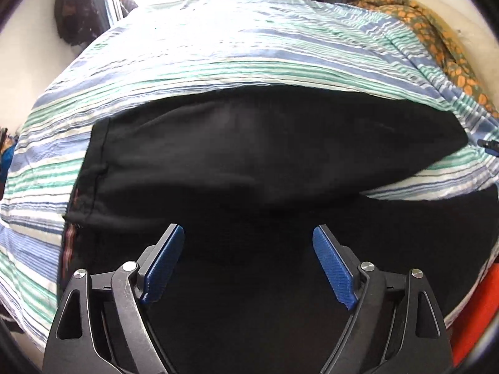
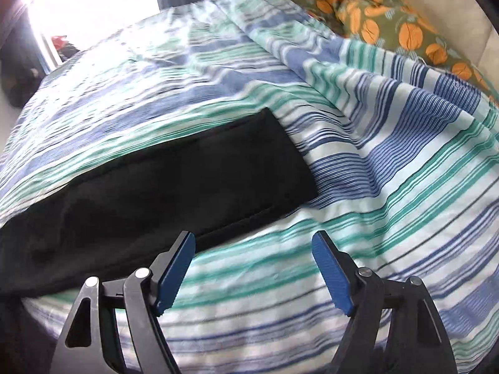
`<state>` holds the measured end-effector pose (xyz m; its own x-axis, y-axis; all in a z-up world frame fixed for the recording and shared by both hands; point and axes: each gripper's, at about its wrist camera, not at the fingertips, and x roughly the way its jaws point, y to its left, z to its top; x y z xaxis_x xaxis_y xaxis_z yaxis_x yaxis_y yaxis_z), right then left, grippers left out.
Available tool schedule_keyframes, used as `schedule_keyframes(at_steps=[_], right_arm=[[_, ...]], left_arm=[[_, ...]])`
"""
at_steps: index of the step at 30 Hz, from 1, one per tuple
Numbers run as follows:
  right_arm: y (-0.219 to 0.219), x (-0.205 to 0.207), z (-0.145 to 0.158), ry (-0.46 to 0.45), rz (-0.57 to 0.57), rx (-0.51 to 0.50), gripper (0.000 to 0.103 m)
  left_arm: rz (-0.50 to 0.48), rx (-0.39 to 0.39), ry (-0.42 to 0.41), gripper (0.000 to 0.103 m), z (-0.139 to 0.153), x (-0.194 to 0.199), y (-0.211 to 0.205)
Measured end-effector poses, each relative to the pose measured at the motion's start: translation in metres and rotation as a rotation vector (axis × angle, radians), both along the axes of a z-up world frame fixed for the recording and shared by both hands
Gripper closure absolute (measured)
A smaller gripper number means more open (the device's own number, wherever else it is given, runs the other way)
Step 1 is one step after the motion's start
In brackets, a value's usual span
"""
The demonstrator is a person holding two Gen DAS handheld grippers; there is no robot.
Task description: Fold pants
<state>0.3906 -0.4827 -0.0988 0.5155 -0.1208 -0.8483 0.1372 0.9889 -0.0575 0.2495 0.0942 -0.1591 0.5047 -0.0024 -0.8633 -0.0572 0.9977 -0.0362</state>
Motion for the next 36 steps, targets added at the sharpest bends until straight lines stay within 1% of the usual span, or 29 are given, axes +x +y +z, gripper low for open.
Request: schedule_keyframes(at_steps=[2,3,4,6,7,8,9,10,11,13,15,16,17,19,22,24,27,30,33,36], right_arm=[[0.046,-0.040,0.000,-0.033,0.096,0.068,0.020],[0.067,-0.062,-0.002,-0.045,0.145,0.104,0.020],[0.091,-0.084,-0.006,-0.057,0.196,0.142,0.020],[0.141,-0.125,-0.019,-0.063,0.297,0.243,0.020],[0.174,-0.141,-0.029,-0.060,0.334,0.277,0.020],[0.194,-0.156,-0.038,-0.053,0.364,0.301,0.020],[0.211,-0.168,-0.049,-0.038,0.385,0.313,0.020],[0.219,-0.179,-0.060,-0.021,0.388,0.309,0.020],[0.225,-0.187,-0.068,-0.004,0.383,0.278,0.020],[0.227,-0.199,-0.079,0.006,0.361,0.169,0.020],[0.220,-0.205,-0.085,-0.001,0.339,0.093,0.020],[0.215,-0.206,-0.088,-0.005,0.318,0.057,0.020],[0.209,-0.207,-0.091,-0.010,0.299,0.029,0.020],[0.201,-0.207,-0.094,-0.018,0.270,0.023,0.020],[0.198,-0.205,-0.096,-0.034,0.272,0.008,0.017],[0.200,-0.203,-0.102,-0.031,0.275,0.001,0.011],[0.192,-0.208,-0.104,-0.044,0.254,0.039,0.006],[0.192,-0.211,-0.105,-0.050,0.259,0.043,0.002],[0.194,-0.213,-0.108,-0.051,0.265,0.026,0.000],[0.193,-0.214,-0.108,-0.053,0.264,0.037,0.000]], left_arm=[[-0.021,-0.058,0.008,0.014,-0.007,-0.022,-0.028],[-0.036,-0.077,0.022,0.014,-0.014,-0.031,-0.043],[-0.050,-0.079,0.039,0.014,-0.022,-0.039,-0.058],[-0.076,-0.053,0.053,0.014,-0.039,-0.056,-0.081],[-0.082,-0.015,0.052,0.014,-0.046,-0.063,-0.088],[-0.082,0.026,0.052,0.014,-0.052,-0.069,-0.091],[-0.080,0.053,0.044,0.014,-0.054,-0.075,-0.091],[-0.076,0.063,0.040,0.014,-0.053,-0.080,-0.088],[-0.061,0.069,0.047,0.014,-0.051,-0.084,-0.081],[0.000,0.066,0.053,0.014,-0.050,-0.094,-0.067],[0.074,0.041,0.070,0.013,-0.052,-0.105,-0.046],[0.113,0.036,0.086,0.007,-0.056,-0.109,-0.035],[0.144,0.022,0.089,0.004,-0.060,-0.114,-0.026],[0.147,-0.010,0.074,0.003,-0.065,-0.121,-0.018],[0.145,0.024,0.067,0.001,-0.067,-0.121,-0.031],[0.153,0.038,0.057,0.001,-0.066,-0.126,-0.032],[0.157,0.035,0.056,0.001,-0.067,-0.125,-0.033],[0.152,0.024,0.062,0.001,-0.067,-0.126,-0.024],[0.151,0.023,0.063,0.001,-0.069,-0.121,-0.022],[0.151,0.030,0.060,0.001,-0.069,-0.123,-0.023]])
